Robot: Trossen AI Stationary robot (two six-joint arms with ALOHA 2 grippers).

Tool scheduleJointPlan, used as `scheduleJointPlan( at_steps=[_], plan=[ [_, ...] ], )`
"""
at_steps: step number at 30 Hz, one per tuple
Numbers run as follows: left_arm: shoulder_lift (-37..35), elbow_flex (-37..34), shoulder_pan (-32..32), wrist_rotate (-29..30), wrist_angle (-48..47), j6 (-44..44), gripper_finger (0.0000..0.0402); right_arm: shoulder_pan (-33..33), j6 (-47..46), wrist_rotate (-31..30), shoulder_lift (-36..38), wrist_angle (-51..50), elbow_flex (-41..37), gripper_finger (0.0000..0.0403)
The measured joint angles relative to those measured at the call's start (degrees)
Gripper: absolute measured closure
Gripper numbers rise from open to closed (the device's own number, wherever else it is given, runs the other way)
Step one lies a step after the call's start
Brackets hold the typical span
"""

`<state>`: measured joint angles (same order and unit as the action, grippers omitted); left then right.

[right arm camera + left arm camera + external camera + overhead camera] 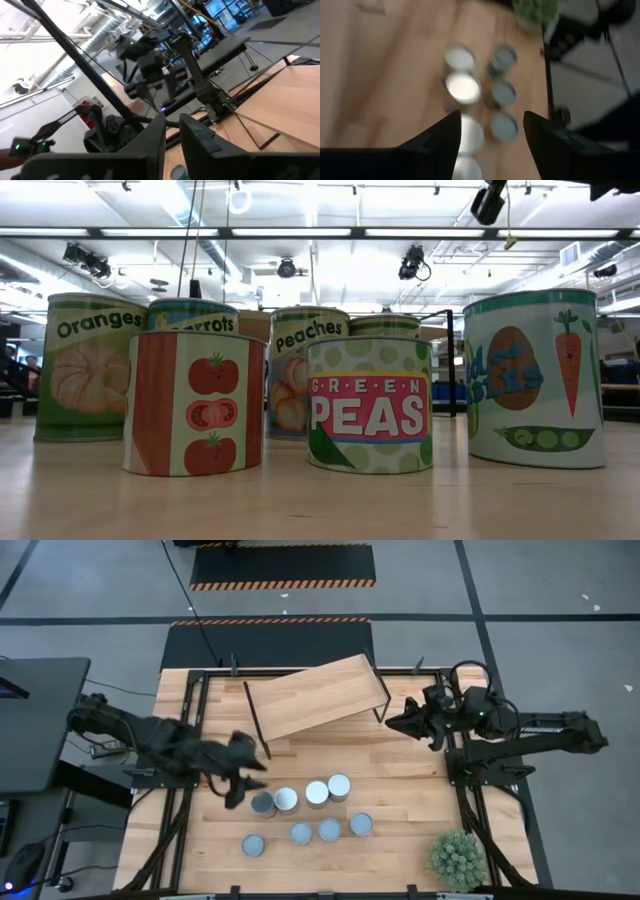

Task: Pick and place cans onto a shelf
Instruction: Put the canned oranges on the shelf

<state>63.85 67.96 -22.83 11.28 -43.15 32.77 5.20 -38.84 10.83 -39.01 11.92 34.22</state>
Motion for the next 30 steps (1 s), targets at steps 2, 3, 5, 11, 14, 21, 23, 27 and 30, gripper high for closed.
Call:
scheduleJointPlan(
  at_steps=[2, 3, 5, 11, 14, 21, 23, 27, 30],
  plan=[
    [2.5, 0.0, -1.2, -2.8, -1.6, 2.9, 0.0181, -0.9, -0.3, -0.7, -0.6, -0.2, 0.0, 0.0341],
    [3.8, 0.0, -1.8, -4.0, -3.0, 4.7, 0.0181, -1.3, -0.3, -1.1, -0.8, -0.2, 0.0, 0.0341],
    [6.6, 0.0, -2.9, -4.8, -5.8, 7.6, 0.0181, -2.1, -0.5, -1.8, -1.3, -0.1, 0.0, 0.0341],
    [13.4, 0.0, -4.2, -6.5, -9.6, 7.0, 0.0156, -3.8, -0.6, -3.9, -3.1, -0.1, 0.0, 0.0341],
    [15.8, 0.0, -3.7, -7.5, -10.2, 3.6, 0.0118, -4.0, -2.3, -3.9, -3.9, -0.1, 0.0, 0.0341],
    [19.1, 0.0, -2.7, -7.8, -11.7, 0.3, 0.0018, -4.0, -3.1, -3.9, -5.0, 0.0, 0.0, 0.0341],
    [20.0, 0.0, -2.7, -7.5, -11.7, -0.9, 0.0006, -4.0, -2.9, -3.9, -5.0, -0.4, 0.0, 0.0341],
    [21.4, 0.0, -2.8, -7.8, -11.8, -3.5, 0.0008, -3.9, -2.0, -4.4, -5.3, -0.4, 0.0, 0.0341],
    [21.9, 0.0, -2.7, -7.9, -12.2, -3.9, 0.0007, -3.9, -1.7, -4.5, -5.5, -0.2, 0.0, 0.0341]
  ],
)
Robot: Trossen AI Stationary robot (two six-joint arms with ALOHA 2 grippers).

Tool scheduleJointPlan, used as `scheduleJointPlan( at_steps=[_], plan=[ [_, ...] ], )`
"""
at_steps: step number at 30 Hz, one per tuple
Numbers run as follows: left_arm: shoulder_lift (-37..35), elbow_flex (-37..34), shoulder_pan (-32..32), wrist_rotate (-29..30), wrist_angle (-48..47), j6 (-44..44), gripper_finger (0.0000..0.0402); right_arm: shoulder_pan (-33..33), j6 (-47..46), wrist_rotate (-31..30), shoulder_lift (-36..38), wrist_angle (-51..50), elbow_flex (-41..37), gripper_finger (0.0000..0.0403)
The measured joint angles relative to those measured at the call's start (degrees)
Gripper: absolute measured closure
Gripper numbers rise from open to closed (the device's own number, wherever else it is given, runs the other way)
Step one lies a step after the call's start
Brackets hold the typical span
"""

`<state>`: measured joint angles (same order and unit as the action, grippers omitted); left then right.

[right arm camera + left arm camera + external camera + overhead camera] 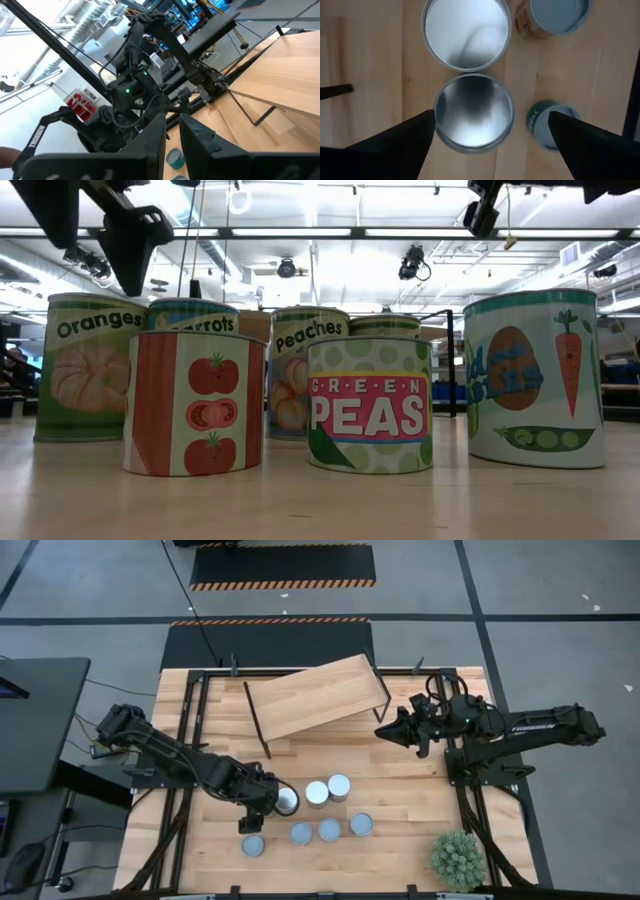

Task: Pick and place cans onto a shelf
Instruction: Put the canned oranges on the shelf

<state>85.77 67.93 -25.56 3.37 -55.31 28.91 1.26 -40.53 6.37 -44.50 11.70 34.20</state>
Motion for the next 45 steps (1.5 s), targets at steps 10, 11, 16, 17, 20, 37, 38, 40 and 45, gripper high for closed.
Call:
scheduleJointPlan(
  at_steps=[10, 11, 16, 17, 20, 37, 38, 40, 45],
  plan=[
    [3.7, -0.1, 1.0, 0.9, 0.2, 4.4, 0.0007, 0.0, 0.2, -0.5, -0.8, -0.3, 0.0, 0.0341],
    [4.3, -0.1, 1.0, 0.8, 0.1, 4.8, 0.0007, 0.0, 0.2, -0.5, -0.9, -0.1, 0.0, 0.0341],
    [5.3, -0.1, 1.0, 1.0, -0.2, 7.4, 0.0007, 0.0, -0.2, -0.5, -1.0, 0.1, 0.0, 0.0341],
    [5.4, -0.1, 1.0, 1.0, -0.1, 8.0, 0.0007, 0.0, -0.2, -0.5, -1.0, 0.2, 0.0, 0.0341],
    [5.9, -0.1, 1.0, 0.8, -0.3, 9.0, 0.0007, 0.0, -0.2, -0.5, -1.0, 0.3, 0.0, 0.0341],
    [11.3, -0.1, 1.0, -1.6, 0.9, 9.4, 0.0015, 0.0, 0.0, -0.3, -1.0, 1.1, 0.0, 0.0341],
    [11.7, -0.1, 1.0, -1.8, 1.0, 9.4, 0.0020, 0.0, 0.0, -0.3, -1.0, 1.2, 0.0, 0.0341],
    [11.9, -0.1, 1.0, -1.9, 1.0, 9.4, 0.0031, 0.0, 0.0, -0.3, -1.0, 1.5, 0.0, 0.0341],
    [11.8, -0.1, 1.4, -1.7, 0.3, 9.1, 0.0073, 0.0, 0.0, -0.3, -1.0, 1.5, 0.0, 0.0342]
  ],
)
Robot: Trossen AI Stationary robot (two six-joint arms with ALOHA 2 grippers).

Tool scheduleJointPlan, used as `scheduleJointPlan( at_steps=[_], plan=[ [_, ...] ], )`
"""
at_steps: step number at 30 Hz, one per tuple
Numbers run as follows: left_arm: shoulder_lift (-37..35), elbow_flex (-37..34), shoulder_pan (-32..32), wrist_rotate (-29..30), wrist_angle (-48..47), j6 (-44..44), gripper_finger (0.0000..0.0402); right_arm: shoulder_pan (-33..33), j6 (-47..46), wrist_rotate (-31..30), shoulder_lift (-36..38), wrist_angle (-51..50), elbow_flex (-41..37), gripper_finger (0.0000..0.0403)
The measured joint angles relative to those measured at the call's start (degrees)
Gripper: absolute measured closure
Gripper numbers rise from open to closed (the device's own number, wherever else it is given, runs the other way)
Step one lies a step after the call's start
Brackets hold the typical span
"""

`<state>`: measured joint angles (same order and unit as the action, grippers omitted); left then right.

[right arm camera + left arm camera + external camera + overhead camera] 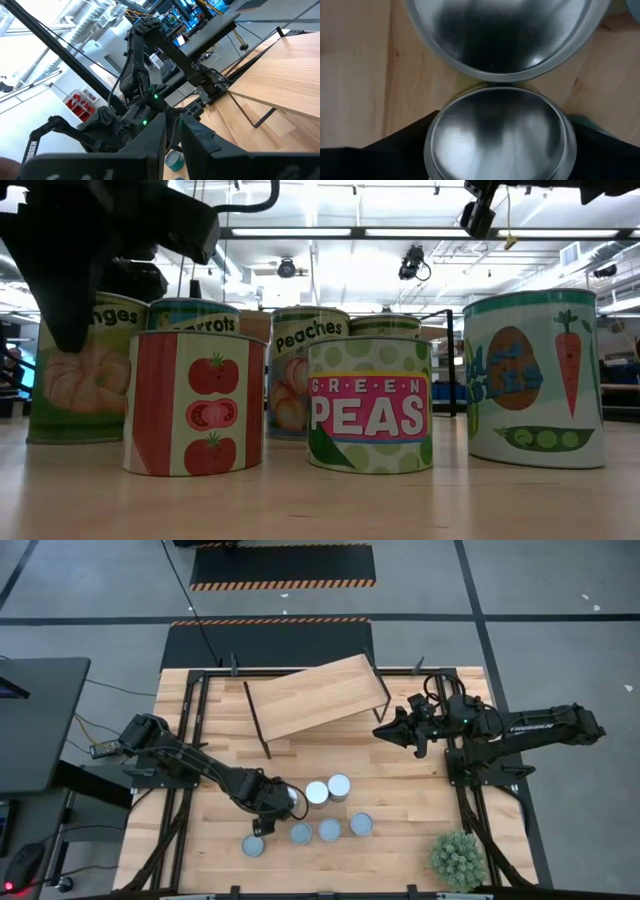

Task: Pick and place cans onto a shelf
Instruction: Put the canned oranges on the shelf

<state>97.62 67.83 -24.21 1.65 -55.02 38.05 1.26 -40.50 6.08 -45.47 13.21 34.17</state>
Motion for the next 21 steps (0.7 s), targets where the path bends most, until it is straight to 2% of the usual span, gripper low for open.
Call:
scheduleJointPlan(
  at_steps=[3, 7, 12, 21],
  plan=[
    [-0.1, 0.0, 0.0, -0.2, -1.1, -0.7, 0.0095, 0.0, 0.2, 0.0, 0.0, 0.0, 0.0, 0.0342],
    [-0.6, 0.3, 0.1, -0.7, -3.7, -2.7, 0.0096, 0.0, 0.2, 0.0, 0.0, 0.0, 0.0, 0.0342],
    [-3.3, 2.3, 1.6, -1.0, -12.5, -7.6, 0.0092, 0.0, 0.2, 0.0, 0.0, 0.0, 0.0, 0.0342],
    [-9.1, 11.9, 6.7, -1.8, -19.0, -21.1, 0.0092, 0.0, 0.2, 0.0, 0.0, 0.0, 0.0, 0.0342]
  ],
)
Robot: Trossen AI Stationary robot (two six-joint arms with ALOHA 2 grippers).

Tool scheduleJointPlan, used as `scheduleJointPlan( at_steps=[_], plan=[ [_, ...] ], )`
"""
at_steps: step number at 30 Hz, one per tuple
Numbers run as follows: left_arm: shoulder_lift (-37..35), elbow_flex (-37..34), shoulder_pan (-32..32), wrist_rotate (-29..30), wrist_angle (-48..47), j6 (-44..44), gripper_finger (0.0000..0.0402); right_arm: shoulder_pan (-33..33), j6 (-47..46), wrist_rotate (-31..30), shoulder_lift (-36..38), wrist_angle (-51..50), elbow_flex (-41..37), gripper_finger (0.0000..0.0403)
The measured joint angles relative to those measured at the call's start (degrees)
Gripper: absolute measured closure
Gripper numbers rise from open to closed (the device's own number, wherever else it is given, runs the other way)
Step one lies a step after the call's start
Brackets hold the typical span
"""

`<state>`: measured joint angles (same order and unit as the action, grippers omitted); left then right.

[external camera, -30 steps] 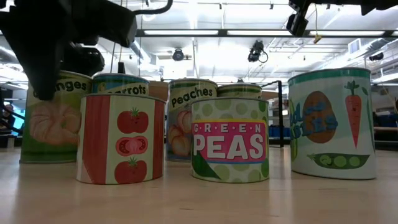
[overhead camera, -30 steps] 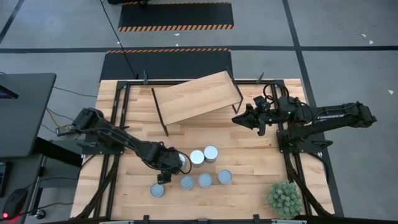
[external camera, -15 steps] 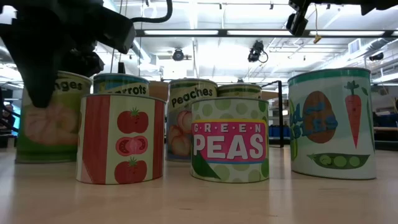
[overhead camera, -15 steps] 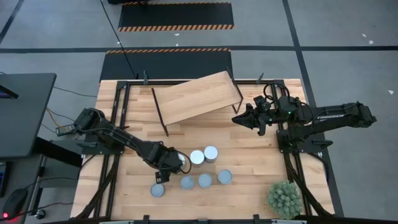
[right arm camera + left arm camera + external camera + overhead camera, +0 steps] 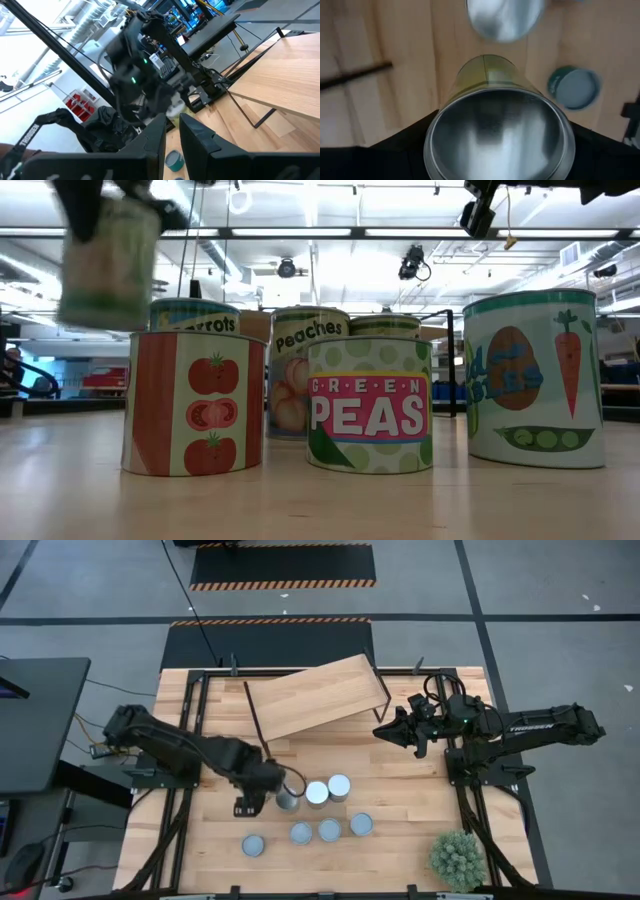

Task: Pick and place cans onto a shelf
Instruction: Put the canned oranges on the shelf

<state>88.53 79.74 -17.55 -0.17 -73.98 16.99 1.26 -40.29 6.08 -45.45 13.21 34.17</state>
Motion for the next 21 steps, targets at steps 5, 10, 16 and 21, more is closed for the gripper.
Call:
scheduleJointPlan(
  at_steps=[5, 10, 16, 21],
  plan=[
    [-0.2, 7.6, 3.4, 5.1, -5.2, -7.6, 0.0092, 0.0, 0.2, -0.3, 0.0, 0.0, 0.0, 0.0342],
    [-0.2, 12.3, 7.6, 9.2, -5.8, -13.2, 0.0091, 0.0, 0.4, -0.6, 0.0, 0.1, 0.0, 0.0342],
    [-0.2, 15.0, 13.8, 13.0, -5.5, -19.0, 0.0091, 0.0, 0.4, -1.9, 0.0, 0.0, 0.0, 0.0342],
    [-0.1, 15.1, 20.1, 12.9, -4.9, -26.5, 0.0091, 0.3, 0.4, -2.0, 0.0, 0.0, 0.0, 0.0341]
  ],
)
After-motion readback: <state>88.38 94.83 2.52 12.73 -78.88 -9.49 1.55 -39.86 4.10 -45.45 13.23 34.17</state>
